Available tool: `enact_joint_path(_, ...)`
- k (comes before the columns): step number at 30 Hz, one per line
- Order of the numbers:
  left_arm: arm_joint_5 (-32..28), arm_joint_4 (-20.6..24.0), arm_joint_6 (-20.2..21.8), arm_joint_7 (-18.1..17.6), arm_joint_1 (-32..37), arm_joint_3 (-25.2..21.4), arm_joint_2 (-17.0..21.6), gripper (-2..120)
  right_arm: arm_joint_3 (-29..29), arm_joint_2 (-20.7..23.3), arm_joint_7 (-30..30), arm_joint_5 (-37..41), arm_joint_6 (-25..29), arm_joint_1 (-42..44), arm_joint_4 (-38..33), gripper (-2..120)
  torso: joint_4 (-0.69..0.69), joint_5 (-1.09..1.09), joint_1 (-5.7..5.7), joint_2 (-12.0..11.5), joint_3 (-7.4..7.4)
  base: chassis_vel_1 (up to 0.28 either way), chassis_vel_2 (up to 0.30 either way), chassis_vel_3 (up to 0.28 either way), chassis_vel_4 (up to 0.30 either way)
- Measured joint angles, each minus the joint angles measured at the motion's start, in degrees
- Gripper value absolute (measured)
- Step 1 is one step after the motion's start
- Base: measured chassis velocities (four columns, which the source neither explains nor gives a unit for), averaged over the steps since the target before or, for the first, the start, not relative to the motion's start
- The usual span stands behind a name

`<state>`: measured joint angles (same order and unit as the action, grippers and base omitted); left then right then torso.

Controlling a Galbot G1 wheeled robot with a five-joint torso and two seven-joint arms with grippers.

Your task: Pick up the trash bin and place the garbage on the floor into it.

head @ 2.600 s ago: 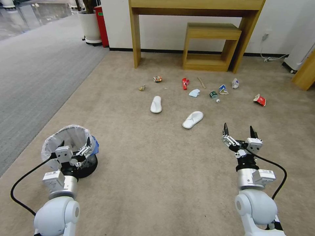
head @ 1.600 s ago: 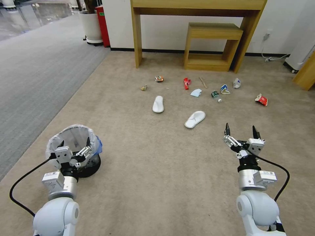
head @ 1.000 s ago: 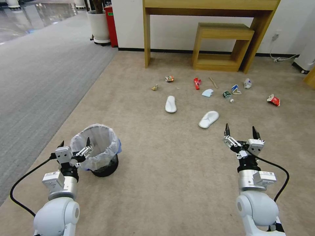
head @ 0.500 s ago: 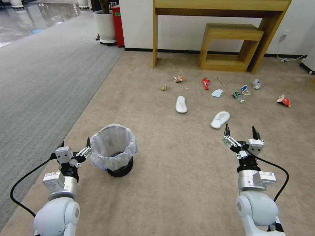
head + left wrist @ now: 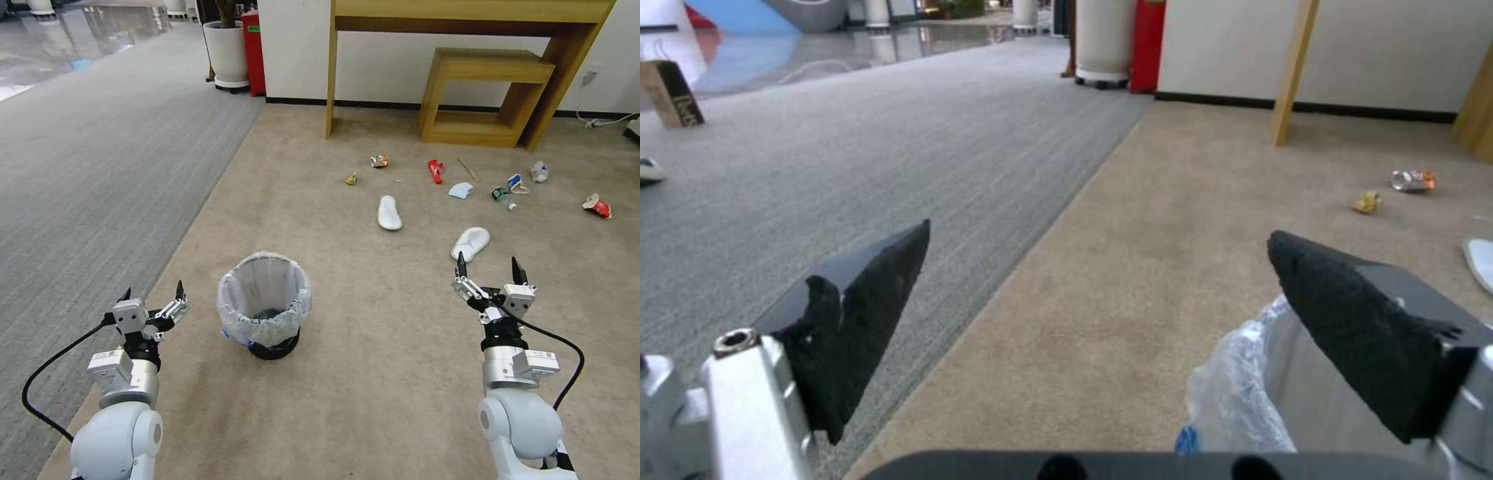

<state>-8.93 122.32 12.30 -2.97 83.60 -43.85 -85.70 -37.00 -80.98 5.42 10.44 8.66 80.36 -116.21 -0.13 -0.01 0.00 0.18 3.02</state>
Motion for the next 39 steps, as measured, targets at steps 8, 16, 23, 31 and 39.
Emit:
enact_joint_path(8,0.0,-0.1,-0.2,0.0,0.0,0.0,-0.1,100,-0.2,0.1,-0.2,0.0,-0.2,-0.1,0.0,100,-0.01,0.01,0.0,0.0,0.0,0.0,0.0,0.0,0.0)
enact_joint_path(16,0.0,-0.1,-0.2,0.0,0.1,-0.1,-0.1,100,0.2,0.2,0.2,1.1,0.7,-0.3,0.1,100,-0.01,0.0,0.0,0.0,0.0,0.0,0.0,0.0,0.0)
enact_joint_path(23,0.1,-0.1,-0.2,0.0,0.2,-0.1,-0.1,100,-0.2,0.6,0.2,1.4,0.5,-0.2,-0.1,100,-0.01,0.0,0.0,0.0,0.0,0.0,0.0,0.0,0.0)
enact_joint_path(31,-0.2,0.1,-0.3,0.0,0.3,-0.5,-0.1,100,-0.6,0.9,0.3,1.4,-0.6,-0.2,-0.4,100,-0.01,0.01,0.0,0.0,0.0,0.0,0.0,0.0,0.0)
enact_joint_path(39,-0.1,0.2,-0.3,0.0,0.4,-0.4,-0.1,100,-1.2,1.4,0.5,1.5,-1.1,-0.2,-0.7,100,0.0,0.01,0.0,0.0,0.0,0.0,0.0,0.0,0.0)
